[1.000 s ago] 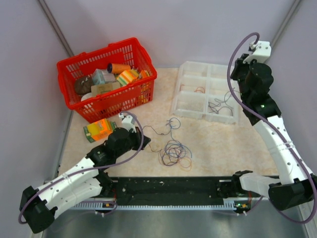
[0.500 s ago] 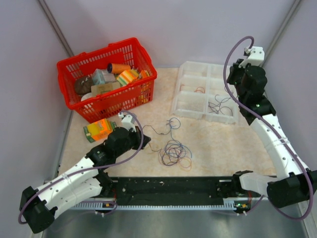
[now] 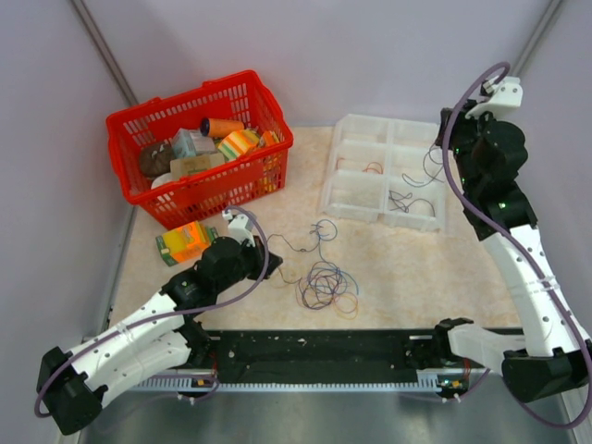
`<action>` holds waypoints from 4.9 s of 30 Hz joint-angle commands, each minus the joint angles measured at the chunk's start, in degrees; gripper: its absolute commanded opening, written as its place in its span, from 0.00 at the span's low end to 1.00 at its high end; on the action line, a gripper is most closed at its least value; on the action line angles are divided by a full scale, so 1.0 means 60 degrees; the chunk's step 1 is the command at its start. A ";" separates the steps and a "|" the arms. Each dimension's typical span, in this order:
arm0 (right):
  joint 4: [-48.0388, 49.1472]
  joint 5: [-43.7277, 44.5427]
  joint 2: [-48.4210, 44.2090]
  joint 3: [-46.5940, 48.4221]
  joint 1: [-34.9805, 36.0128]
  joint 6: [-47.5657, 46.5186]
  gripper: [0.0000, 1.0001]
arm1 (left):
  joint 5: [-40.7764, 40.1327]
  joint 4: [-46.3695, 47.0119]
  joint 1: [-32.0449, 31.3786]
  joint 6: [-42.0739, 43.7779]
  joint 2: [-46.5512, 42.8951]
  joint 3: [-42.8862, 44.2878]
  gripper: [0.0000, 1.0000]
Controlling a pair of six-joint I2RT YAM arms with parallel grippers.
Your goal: Untangle the cables
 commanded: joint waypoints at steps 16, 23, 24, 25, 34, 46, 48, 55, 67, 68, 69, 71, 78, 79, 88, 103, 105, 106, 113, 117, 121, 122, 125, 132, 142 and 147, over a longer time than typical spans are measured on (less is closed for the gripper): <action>0.1785 0.0018 0.1349 -0.1421 -0.0103 0.0042 0.00 | 0.0838 0.0095 0.0033 0.0251 -0.0637 0.1223 0.00; 0.2065 -0.0085 0.1424 -0.2139 -0.0132 0.0611 0.00 | 0.1512 0.0270 0.0033 0.0500 -0.0755 0.1663 0.00; 0.2006 -0.0085 0.1365 -0.2270 -0.0132 0.0773 0.00 | 0.1586 0.0314 0.0033 0.0544 -0.0726 0.1751 0.00; 0.1962 -0.0114 0.1278 -0.2417 -0.0147 0.0963 0.00 | 0.1659 0.0358 0.0033 0.0602 -0.0697 0.1868 0.00; 0.2253 -0.0158 0.0647 -0.4203 -0.0147 0.2253 0.00 | 0.1850 0.0417 0.0033 0.1056 -0.0286 0.2835 0.00; 0.2652 -0.3288 0.3061 -0.3431 -0.1465 0.3440 0.00 | 0.2436 0.0681 0.0033 0.0720 -0.0052 0.3597 0.00; 0.2984 -0.4226 0.3312 -0.3340 -0.1466 0.3891 0.00 | 0.2465 0.0710 0.0033 0.0676 -0.0037 0.3597 0.00; 0.3327 -0.3911 0.3298 -0.4806 -0.1480 0.5110 0.00 | 0.2684 0.0900 0.0033 0.0501 0.0094 0.3714 0.00; 0.0336 -0.2237 0.4145 -0.3490 -0.1495 0.3692 0.05 | 0.2846 0.1076 0.0033 0.0339 0.0138 0.3715 0.00; -0.0012 -0.2528 0.4380 -0.3154 -0.1480 0.3356 0.09 | 0.2904 0.1105 0.0033 0.0281 0.0168 0.3729 0.00; -0.0306 -0.2691 0.4629 -0.2846 -0.1466 0.3077 0.16 | 0.2919 0.1091 0.0033 0.0266 0.0226 0.3758 0.00; -0.0790 -0.2999 0.4690 -0.2464 -0.1451 0.2826 0.39 | 0.2890 0.0931 0.0033 0.0251 0.0300 0.3846 0.00; -0.2884 -0.1420 0.3008 -0.1627 0.0025 0.1773 0.85 | 0.2115 0.0169 0.0033 0.0251 0.0621 0.4022 0.00; -0.3105 -0.1273 0.2730 -0.1627 0.0362 0.1524 0.85 | 0.2070 0.0125 0.0033 0.0266 0.0666 0.4008 0.00; 0.2960 -0.8795 0.0092 -0.5239 0.3572 0.1752 0.79 | 0.1982 -0.0080 0.0062 0.0295 0.0578 0.3847 0.00; 0.4424 -0.8964 0.0354 -0.6198 0.4979 0.0425 0.61 | 0.2552 0.0124 0.0062 -0.0876 0.0520 0.3510 0.00; 0.4277 -0.8947 0.0543 -0.6037 0.5111 0.0189 0.60 | 0.2612 0.0139 0.0062 -0.0921 0.0534 0.3480 0.00; 0.4233 -0.8918 0.0646 -0.5993 0.5199 0.0101 0.59 | 0.2583 0.0095 0.0062 -0.0921 0.0534 0.3524 0.00; 0.5154 -0.8553 0.1159 -0.5993 0.5740 0.0364 0.46 | 0.2773 0.0168 0.0062 -0.1184 0.0520 0.3583 0.00; 0.5302 -0.7559 0.1408 -0.5861 0.6034 0.0539 0.23 | 0.2758 0.0197 0.0048 -0.1360 0.0388 0.3495 0.00; 0.4733 -0.4474 0.0840 -0.6313 0.6369 0.1345 0.55 | 0.2306 -0.0021 0.0048 -0.1696 0.0387 0.3582 0.00; 0.4542 -0.3870 0.0649 -0.6460 0.6705 0.1404 0.59 | 0.2072 -0.0196 0.0048 -0.1770 0.0417 0.3699 0.00; 0.4918 -0.3193 0.0646 -0.6753 0.7439 0.1827 0.61 | 0.1296 -0.1016 0.0062 -0.1873 0.0680 0.4138 0.00; 0.6195 -0.2401 0.1570 -0.6901 0.7719 0.2839 0.52 | 0.0518 -0.1663 0.0048 -0.1917 0.0813 0.4579 0.00; 0.4303 -0.1269 0.0252 -0.6812 0.8085 0.3162 0.59 | -0.0040 -0.1590 0.0062 -0.1668 0.0842 0.4740 0.00; 0.5066 -0.2237 0.0222 -0.6579 0.8231 0.2826 0.52 | 0.0004 -0.1487 0.0062 -0.1565 0.0783 0.4681 0.00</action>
